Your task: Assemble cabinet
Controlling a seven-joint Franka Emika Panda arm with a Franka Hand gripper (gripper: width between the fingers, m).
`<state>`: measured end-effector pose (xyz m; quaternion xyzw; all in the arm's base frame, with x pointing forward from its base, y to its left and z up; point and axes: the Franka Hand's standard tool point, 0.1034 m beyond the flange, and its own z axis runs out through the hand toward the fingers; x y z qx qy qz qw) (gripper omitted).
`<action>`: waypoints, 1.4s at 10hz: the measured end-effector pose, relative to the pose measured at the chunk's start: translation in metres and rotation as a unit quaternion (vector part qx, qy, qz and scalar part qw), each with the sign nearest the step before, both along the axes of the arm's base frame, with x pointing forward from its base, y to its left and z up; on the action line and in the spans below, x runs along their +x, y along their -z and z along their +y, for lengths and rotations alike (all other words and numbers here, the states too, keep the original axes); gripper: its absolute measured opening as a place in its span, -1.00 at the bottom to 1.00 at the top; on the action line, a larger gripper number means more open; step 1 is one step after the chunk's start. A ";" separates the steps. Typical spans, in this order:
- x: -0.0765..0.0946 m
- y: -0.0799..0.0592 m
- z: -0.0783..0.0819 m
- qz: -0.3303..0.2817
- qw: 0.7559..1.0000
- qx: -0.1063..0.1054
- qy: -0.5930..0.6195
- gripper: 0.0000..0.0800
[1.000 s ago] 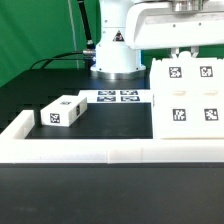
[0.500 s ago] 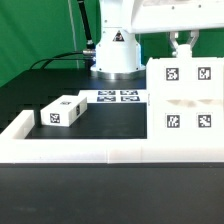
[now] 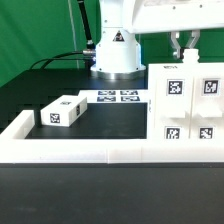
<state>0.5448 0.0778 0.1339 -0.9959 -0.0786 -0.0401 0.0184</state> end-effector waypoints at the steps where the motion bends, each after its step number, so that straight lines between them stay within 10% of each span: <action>1: 0.000 0.000 0.000 0.000 1.000 0.000 0.000 -0.99; 3: 0.000 0.000 0.000 0.000 1.000 0.000 0.000 -0.66; 6: 0.000 0.000 0.000 0.000 1.000 0.000 0.000 0.42; 7: -0.002 0.001 -0.002 0.002 1.000 0.001 0.003 0.42; 8: -0.017 0.006 -0.023 0.013 1.000 -0.001 0.017 0.82; 12: -0.063 0.034 -0.120 0.030 0.999 -0.022 0.013 0.99; 14: -0.064 0.037 -0.131 0.029 0.999 -0.023 0.015 0.99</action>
Offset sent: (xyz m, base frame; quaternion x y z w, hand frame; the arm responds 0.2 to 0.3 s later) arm 0.0000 0.0000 0.0000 0.0000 0.0000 0.0000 1.0000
